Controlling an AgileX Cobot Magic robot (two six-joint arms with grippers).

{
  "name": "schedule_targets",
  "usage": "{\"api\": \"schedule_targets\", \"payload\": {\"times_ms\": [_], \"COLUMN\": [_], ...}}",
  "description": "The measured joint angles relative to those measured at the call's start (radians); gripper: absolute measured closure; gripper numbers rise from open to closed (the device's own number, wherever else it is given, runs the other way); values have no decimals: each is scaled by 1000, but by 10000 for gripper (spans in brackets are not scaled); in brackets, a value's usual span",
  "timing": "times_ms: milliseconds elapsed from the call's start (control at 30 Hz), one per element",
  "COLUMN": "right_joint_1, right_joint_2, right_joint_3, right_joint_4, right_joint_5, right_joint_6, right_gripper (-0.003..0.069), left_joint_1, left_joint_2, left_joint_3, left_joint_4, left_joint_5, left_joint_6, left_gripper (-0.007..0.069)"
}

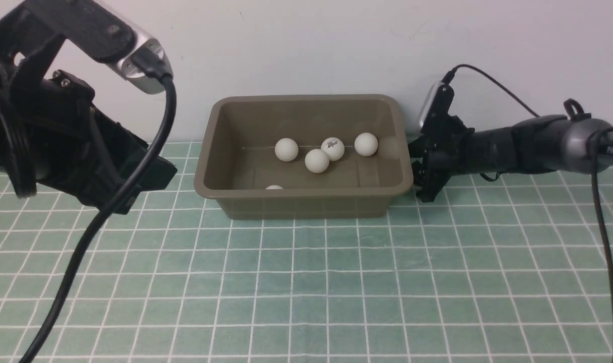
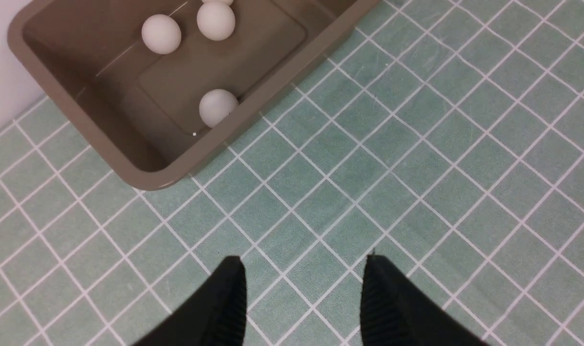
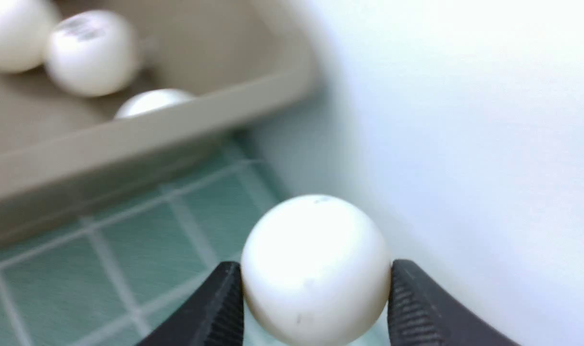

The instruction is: Put the table tennis balls in the box on the green coffee tablecloth.

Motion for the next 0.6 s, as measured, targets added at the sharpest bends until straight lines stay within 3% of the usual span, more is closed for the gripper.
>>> {"api": "schedule_targets", "payload": {"times_ms": [167,367,500,600], "right_joint_1": [-45,27,92,166], "right_joint_2": [-77,-96,-97,-97], "right_joint_3": [0,0,0,0], "right_joint_4": [-30,-34,-59,-113], "right_joint_5": [213,454,459,351], "right_joint_6": [107,137,171,253], "right_gripper": [305,305,305,305], "left_joint_1": [0,0,0,0], "left_joint_2": [0,0,0,0], "left_joint_3": [0,0,0,0], "left_joint_4": [0,0,0,0], "left_joint_5": [0,0,0,0], "left_joint_6": [0,0,0,0], "left_gripper": [325,325,325,325]}}
